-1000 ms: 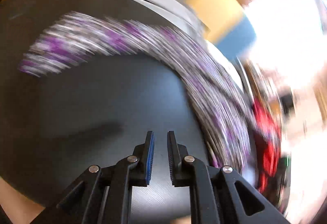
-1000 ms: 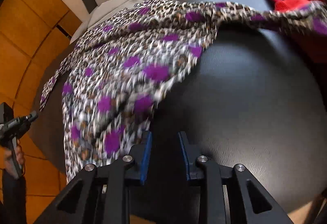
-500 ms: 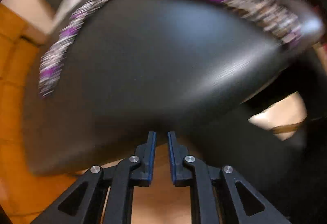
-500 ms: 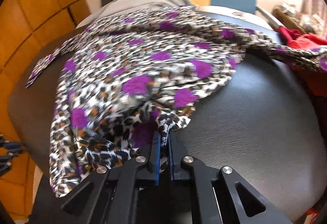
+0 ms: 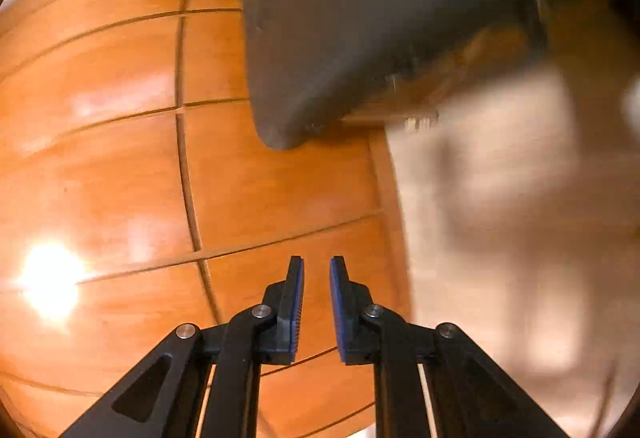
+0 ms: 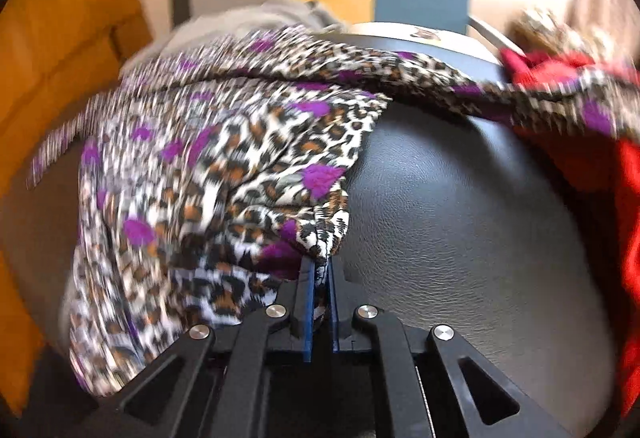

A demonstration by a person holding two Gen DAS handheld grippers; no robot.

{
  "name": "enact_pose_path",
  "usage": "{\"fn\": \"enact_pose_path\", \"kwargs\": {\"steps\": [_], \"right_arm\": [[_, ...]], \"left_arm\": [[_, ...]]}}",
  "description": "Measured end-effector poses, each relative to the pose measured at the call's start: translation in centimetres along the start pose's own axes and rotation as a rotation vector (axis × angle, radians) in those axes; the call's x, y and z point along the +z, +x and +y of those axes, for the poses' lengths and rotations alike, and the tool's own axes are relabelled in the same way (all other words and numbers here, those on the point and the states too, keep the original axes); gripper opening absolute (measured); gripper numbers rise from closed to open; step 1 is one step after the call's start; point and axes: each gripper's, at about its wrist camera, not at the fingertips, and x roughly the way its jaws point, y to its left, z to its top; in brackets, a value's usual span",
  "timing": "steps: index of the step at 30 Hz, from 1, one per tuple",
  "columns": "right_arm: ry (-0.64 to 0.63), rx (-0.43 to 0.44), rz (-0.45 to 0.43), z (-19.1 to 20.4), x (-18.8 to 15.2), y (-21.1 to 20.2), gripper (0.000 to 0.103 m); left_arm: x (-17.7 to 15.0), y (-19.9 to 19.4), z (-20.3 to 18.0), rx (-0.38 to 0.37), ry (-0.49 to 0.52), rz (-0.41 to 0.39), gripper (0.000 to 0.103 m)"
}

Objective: Fold clothes

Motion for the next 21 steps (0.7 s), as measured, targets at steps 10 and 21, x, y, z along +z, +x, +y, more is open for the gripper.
{"fn": "enact_pose_path", "kwargs": {"steps": [10,21], "right_arm": [[0.055,-0.061,0.089,-4.1,-2.6,-4.2,0.006],[0.07,-0.101,0.13,-1.6,-3.2,-3.0,0.008]], "left_arm": [[15.4,-22.1,-7.2,-1.205,-0.291,-0.372,0.014],[18.3,-28.6,-12.8,-1.58,-0.292,-0.38,0.017]]}}
